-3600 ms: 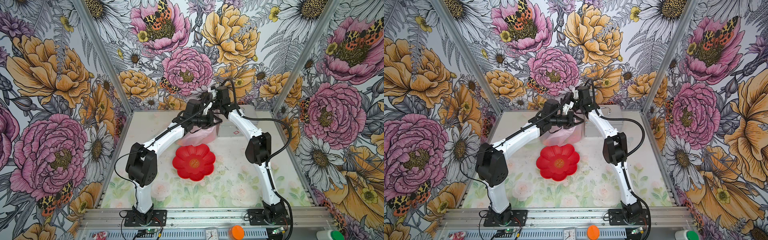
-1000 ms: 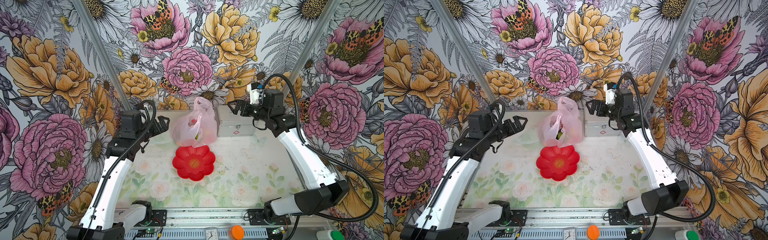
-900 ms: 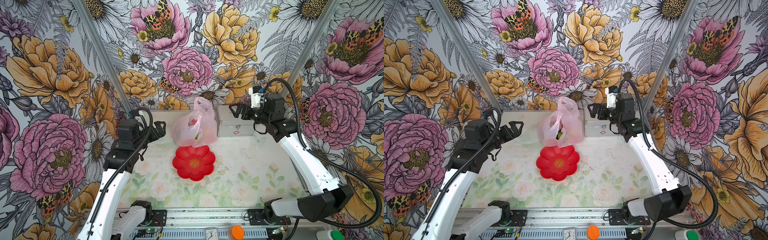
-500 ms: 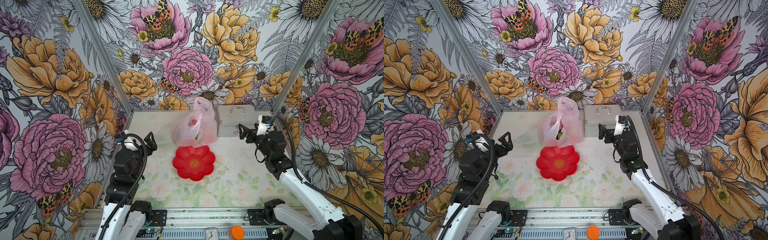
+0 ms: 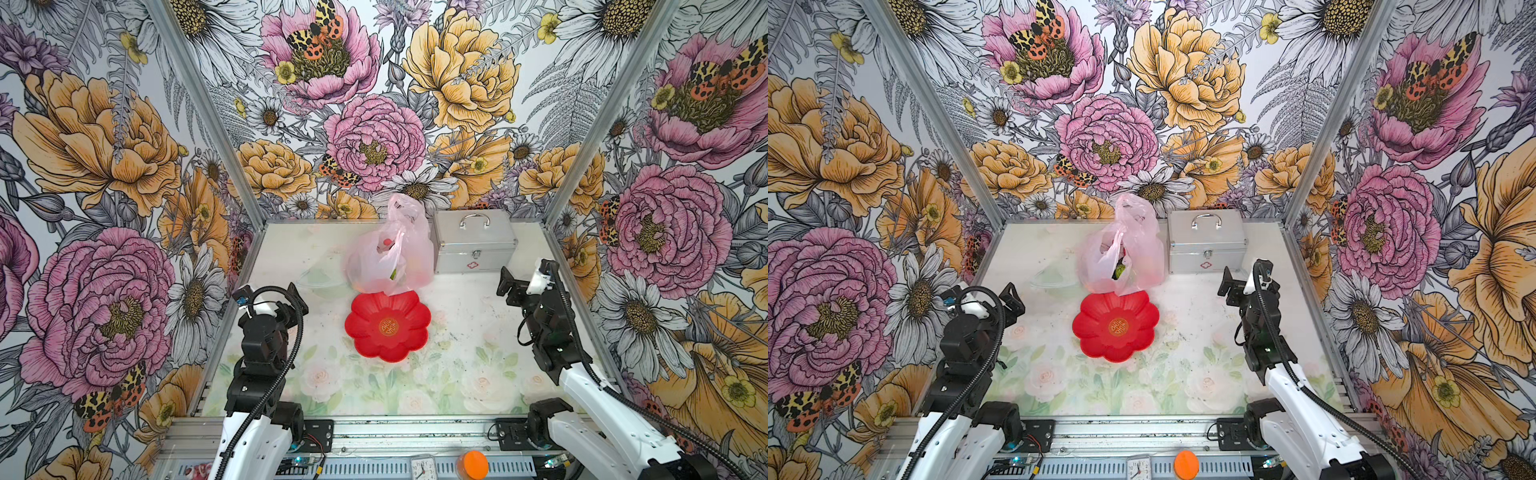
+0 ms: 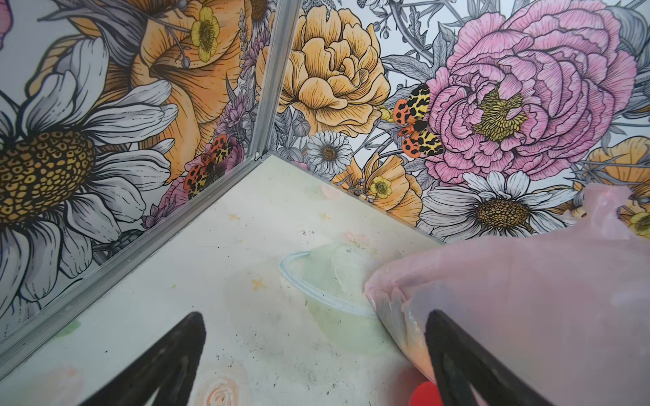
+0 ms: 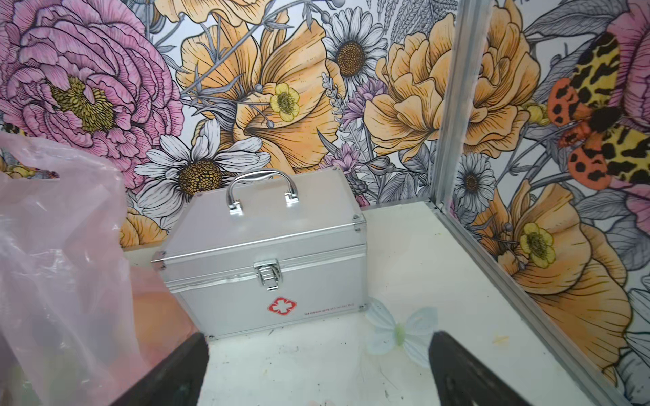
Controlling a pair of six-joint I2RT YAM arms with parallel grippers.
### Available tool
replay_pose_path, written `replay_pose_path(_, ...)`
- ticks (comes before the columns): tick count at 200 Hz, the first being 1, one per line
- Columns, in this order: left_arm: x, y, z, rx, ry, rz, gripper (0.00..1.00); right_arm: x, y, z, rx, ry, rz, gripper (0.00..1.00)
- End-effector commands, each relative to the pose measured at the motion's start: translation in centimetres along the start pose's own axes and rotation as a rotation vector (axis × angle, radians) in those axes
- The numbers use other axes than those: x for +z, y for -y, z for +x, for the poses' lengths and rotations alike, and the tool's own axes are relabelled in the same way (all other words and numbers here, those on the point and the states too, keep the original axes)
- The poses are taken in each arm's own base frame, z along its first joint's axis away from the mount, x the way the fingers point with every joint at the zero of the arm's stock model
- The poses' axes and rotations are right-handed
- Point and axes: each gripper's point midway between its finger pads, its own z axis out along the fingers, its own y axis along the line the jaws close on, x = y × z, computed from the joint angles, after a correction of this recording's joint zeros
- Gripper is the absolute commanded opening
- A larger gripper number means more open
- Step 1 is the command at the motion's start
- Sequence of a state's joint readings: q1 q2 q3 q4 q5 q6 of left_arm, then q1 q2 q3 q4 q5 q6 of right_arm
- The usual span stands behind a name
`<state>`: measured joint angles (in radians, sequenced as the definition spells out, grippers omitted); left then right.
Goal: Place the fruits into the plastic bag
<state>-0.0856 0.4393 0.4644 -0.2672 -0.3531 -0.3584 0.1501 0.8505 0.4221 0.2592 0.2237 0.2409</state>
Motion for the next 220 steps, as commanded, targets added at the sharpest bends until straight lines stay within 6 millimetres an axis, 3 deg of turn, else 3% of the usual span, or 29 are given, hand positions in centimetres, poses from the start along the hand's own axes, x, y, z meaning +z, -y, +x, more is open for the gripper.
replay_pose_path(1,0.3,-0.7,-0.4,0.009,0.041,-0.031,0.99,1.1,1.6,1.1,-0.025,0.006,0.044,1.0)
replay_pose_path(37,1.5,-1.7,0.9,0.046,0.019,-0.057,0.99,3.0,4.1,4.0,-0.068,-0.041,0.112,1.0)
replay_pose_path(73,2.9,-2.8,1.8,0.044,0.009,-0.083,0.99,4.6,5.3,5.8,-0.093,-0.058,0.141,1.0)
replay_pose_path(139,5.5,-4.6,2.2,0.043,0.034,-0.149,0.99,7.1,4.5,7.1,-0.129,-0.087,0.094,1.0)
replay_pose_path(220,8.0,-5.6,5.1,0.121,0.057,-0.191,0.99,6.8,4.3,8.3,-0.141,-0.017,0.062,1.0)
